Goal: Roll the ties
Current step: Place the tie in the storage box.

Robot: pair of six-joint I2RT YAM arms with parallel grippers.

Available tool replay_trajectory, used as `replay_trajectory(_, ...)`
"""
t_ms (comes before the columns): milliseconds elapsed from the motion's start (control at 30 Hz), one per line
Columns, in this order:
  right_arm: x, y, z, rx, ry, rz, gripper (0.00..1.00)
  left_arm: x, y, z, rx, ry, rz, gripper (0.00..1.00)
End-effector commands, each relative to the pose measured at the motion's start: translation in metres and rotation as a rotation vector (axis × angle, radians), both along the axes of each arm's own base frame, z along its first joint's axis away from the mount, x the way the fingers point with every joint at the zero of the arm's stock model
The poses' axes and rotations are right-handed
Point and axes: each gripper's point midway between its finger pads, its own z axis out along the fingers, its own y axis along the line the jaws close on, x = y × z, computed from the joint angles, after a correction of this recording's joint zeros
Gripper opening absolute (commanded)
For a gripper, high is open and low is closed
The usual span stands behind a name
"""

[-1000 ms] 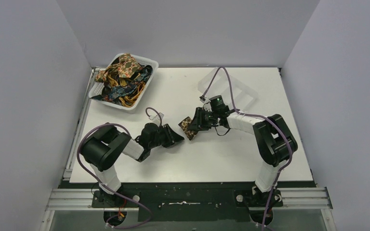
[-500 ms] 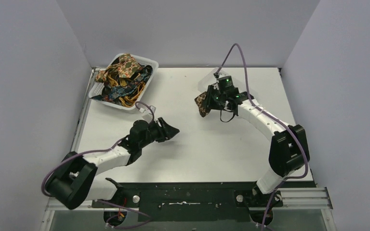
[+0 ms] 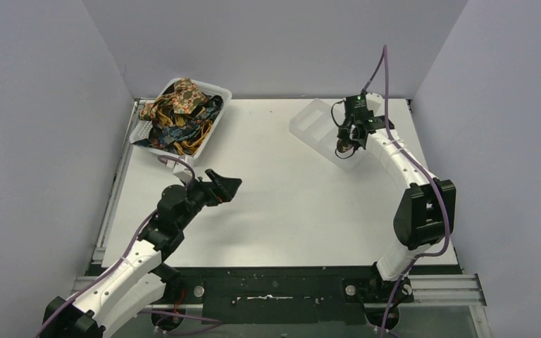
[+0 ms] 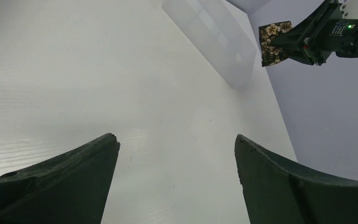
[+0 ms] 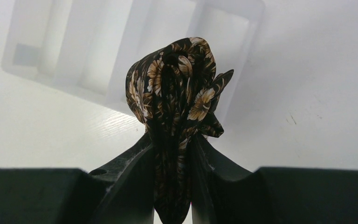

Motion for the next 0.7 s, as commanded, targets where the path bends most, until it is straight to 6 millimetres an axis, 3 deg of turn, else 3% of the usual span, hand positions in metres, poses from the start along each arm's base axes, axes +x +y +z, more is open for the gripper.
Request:
replay_trajectory(0,0.015,-0.022,0.007,-0.052,-0.023,-0.145,0.0,-0.005,0.018,-0.021,0.055,0.053,0.059,0.93)
replay_trajectory(200,0.03,-0.026,-0.017,-0.017,-0.006,-0.185,0.0,-0.007,0.022,-0.025,0.057,0.075,0.064,0.94)
replay_trajectory(400,0.041,-0.032,-0.029,0.02,-0.027,-0.187,0.0,-0.008,0.02,-0.025,0.051,0.083,0.053,0.95)
replay_trajectory(667,0.04,-0.046,-0.05,0.03,0.018,-0.236,0.0,-0.008,0.02,-0.031,0.048,0.101,0.054,0.95)
